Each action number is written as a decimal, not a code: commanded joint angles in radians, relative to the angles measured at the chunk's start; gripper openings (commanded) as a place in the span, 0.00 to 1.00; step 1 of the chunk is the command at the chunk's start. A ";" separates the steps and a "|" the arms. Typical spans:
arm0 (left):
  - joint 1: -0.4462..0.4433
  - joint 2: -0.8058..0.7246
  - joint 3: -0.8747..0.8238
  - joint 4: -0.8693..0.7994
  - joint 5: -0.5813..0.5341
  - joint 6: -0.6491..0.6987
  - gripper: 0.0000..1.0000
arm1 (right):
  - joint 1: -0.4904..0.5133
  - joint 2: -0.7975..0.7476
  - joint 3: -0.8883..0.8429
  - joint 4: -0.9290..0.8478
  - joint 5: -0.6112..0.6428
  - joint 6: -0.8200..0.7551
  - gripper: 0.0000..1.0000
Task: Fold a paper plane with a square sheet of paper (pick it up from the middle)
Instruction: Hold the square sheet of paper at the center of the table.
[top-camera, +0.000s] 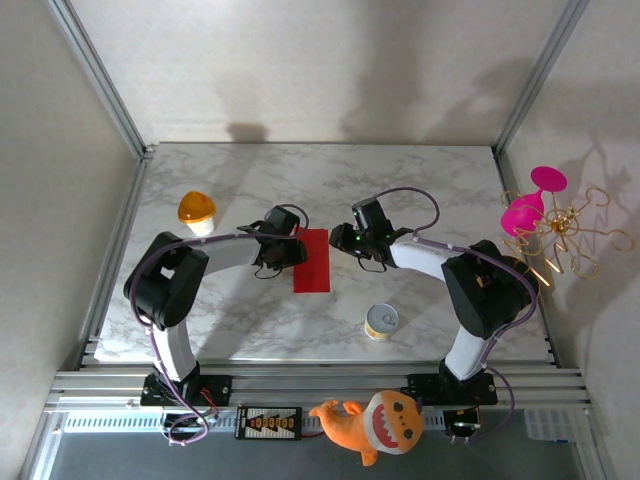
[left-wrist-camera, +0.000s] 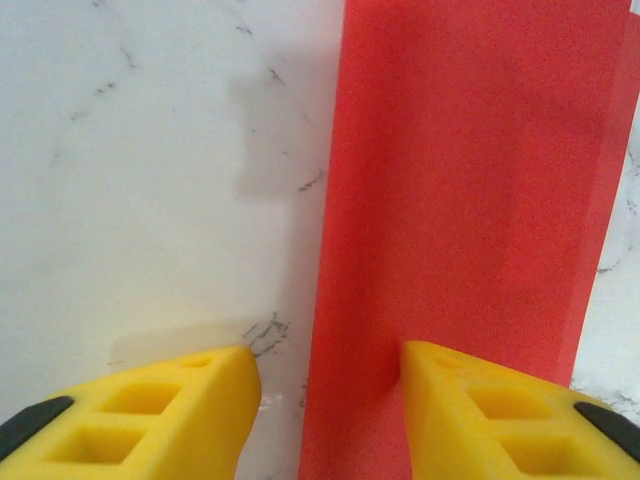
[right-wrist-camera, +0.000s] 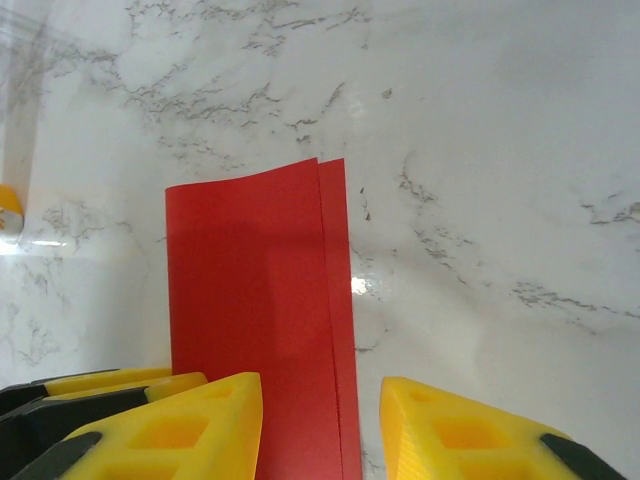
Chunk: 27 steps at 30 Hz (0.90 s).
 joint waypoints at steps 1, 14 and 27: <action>-0.015 0.130 -0.046 -0.066 -0.035 0.016 0.46 | -0.004 0.014 -0.008 -0.005 0.020 0.005 0.37; -0.028 0.161 -0.027 -0.095 -0.056 0.070 0.48 | -0.006 0.036 0.000 -0.004 0.004 0.002 0.37; -0.039 0.193 -0.023 -0.085 -0.049 0.028 0.50 | -0.005 0.061 0.013 -0.003 -0.037 -0.003 0.37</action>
